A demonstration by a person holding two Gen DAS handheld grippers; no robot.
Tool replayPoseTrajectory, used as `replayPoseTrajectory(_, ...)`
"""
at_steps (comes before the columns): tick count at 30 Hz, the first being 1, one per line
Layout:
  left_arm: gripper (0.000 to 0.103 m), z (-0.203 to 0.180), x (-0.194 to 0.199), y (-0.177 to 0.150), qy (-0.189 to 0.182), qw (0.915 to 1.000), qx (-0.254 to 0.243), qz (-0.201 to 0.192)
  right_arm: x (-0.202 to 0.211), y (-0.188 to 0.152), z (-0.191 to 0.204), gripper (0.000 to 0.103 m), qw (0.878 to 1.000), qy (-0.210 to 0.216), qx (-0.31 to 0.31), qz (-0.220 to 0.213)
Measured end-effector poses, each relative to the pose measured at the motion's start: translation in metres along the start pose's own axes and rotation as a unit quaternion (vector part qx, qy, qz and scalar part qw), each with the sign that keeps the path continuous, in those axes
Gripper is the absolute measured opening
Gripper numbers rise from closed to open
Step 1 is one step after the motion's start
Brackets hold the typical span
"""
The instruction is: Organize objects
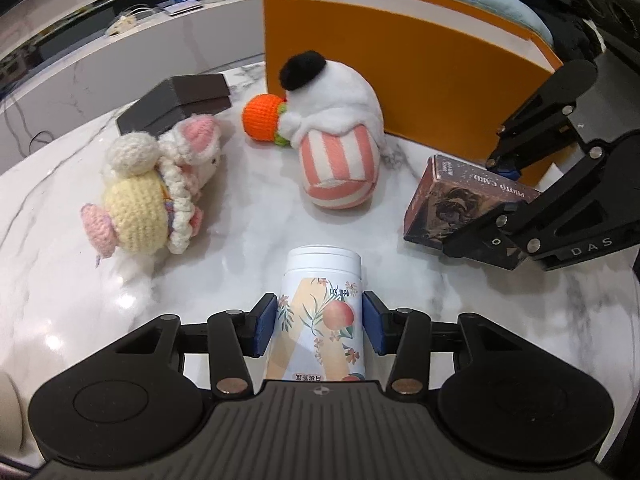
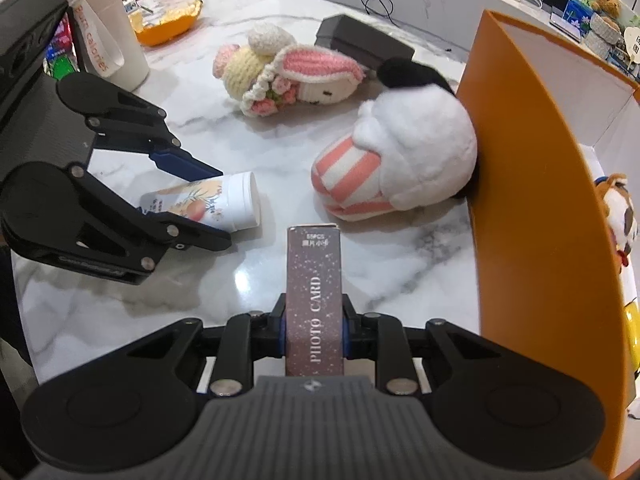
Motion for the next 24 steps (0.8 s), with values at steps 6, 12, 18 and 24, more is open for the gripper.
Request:
replayPoseTrajectory(6, 0.053, 0.006, 0.002, 0.014, 0.028, 0.9995, 0.006, -0.008, 0.014, 0.004, -0.006, 0.025, 1.0, -0.01, -0.011, -0.025)
replayPoseTrajectory(12, 0.053, 0.01, 0.01, 0.009, 0.042, 0.9981, 0.045, -0.007, 0.025, 0.006, -0.014, 0.025, 0.999, -0.017, -0.019, -0.041)
replayPoseTrajectory(18, 0.053, 0.01, 0.017, 0.007, 0.061, 0.9966, 0.055, 0.005, 0.034, 0.008, -0.018, 0.025, 0.998, -0.021, -0.023, -0.053)
replayPoseTrajectory(24, 0.053, 0.007, 0.038, 0.019, 0.083, 0.9953, 0.05, -0.006, 0.058, 0.015, -0.027, 0.025, 0.995, -0.011, -0.038, -0.097)
Point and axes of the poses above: each gripper's, at about its wrist camera, not at the fingertips, and x roughly against the way its jaws point, z to its left, y to its top, the point moved 3 cm from there along -x, roughly the way its jaws point, and after that the axes turned 3 degrees about x, right-handed, at the moved point
